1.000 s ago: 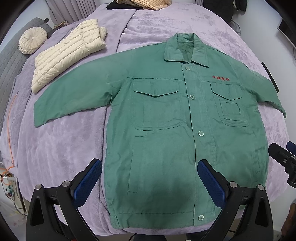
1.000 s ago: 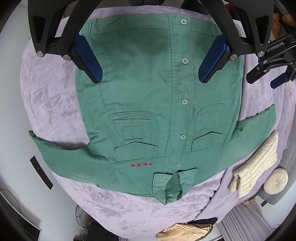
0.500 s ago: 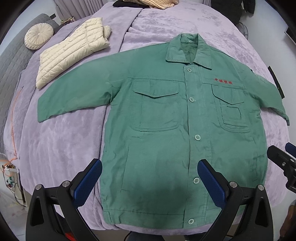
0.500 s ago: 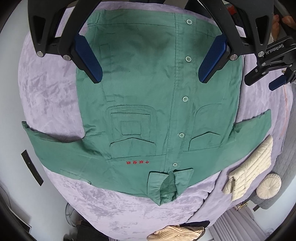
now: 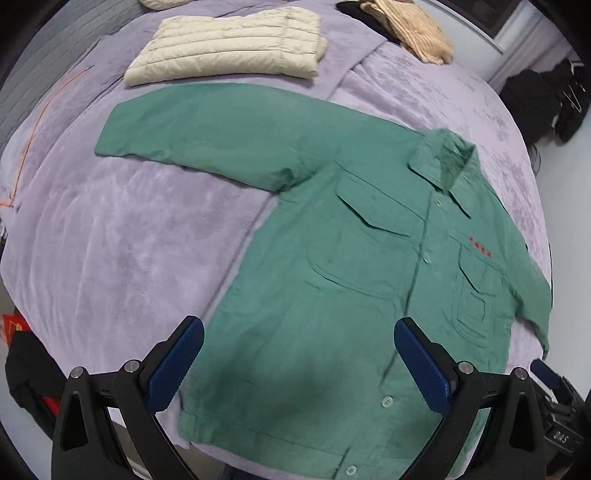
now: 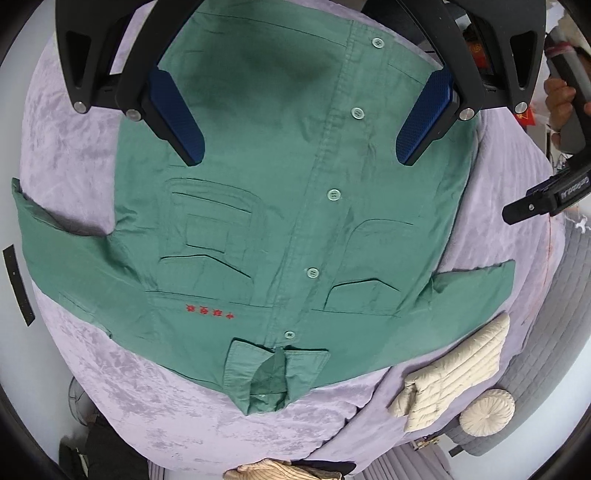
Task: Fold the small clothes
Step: 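Grasp the green jacket's sleeve cuff with the left gripper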
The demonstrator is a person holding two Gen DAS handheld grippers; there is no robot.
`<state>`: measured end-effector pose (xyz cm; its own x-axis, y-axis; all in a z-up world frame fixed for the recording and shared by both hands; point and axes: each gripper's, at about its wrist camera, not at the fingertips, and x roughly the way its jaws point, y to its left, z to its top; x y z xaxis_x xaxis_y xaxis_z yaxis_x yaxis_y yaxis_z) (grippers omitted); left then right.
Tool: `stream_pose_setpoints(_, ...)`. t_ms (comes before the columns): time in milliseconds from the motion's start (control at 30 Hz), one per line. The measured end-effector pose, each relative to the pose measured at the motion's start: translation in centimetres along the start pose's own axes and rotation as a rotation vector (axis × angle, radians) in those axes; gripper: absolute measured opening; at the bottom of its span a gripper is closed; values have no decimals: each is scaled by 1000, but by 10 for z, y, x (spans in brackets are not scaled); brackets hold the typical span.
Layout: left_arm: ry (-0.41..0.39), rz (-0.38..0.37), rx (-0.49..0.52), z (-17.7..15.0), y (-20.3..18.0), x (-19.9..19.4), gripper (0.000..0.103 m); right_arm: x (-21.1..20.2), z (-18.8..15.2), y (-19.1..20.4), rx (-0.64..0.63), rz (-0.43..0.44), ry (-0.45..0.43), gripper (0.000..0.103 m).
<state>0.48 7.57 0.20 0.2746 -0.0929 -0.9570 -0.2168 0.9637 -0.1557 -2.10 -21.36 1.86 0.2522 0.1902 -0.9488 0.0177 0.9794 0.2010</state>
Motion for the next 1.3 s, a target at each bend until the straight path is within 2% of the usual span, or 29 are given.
stream_pose_setpoints(167,-61,45,-103,57,92,37,103,23,9,52,-3,12,26,103)
stream_pose_setpoints(367,-101,-36,-296,130,200,99,103,66,19,102,-2,-19,90,103)
stream_pose_setpoints(567,-71,-133,-404,173,249,171,103,101,30,134,-34,-37,158,103)
stream_pose_setpoints(667,-124,-162,-437,188,261,179,103,109,36,144,-53,-47,162,103)
stream_pose_setpoints(767,-204,-186,-466,201,274,171,101,116,41,152,-60,-56,168,103)
stream_pose_setpoints(800,-225,-180,-479,205,279,169,96,118,42,154,-60,-57,169,103)
stream_pose_setpoints(833,-230,-176,-489,208,283,169,77,119,43,156,-58,-57,170,103)
stream_pose_setpoints(867,-223,-180,-495,213,285,170,52,120,44,157,-55,-54,169,103)
stream_pose_setpoints(900,-213,-191,-493,216,289,173,37,120,44,159,-52,-50,168,103)
stream_pose_setpoints(933,-208,-216,-485,216,291,175,11,119,44,160,-49,-46,165,103)
stream_pose_setpoints(967,-212,-257,-476,218,293,176,7,118,43,162,-48,-43,161,103)
stream_pose_setpoints(1067,-265,-274,-437,225,289,159,5,114,41,163,-41,-35,152,103)
stream_pose_setpoints(1167,-346,-302,-352,233,273,123,2,110,39,157,-16,-28,141,103)
stream_pose_setpoints(1300,-430,-357,-193,236,221,79,2,99,35,139,35,-25,104,103)
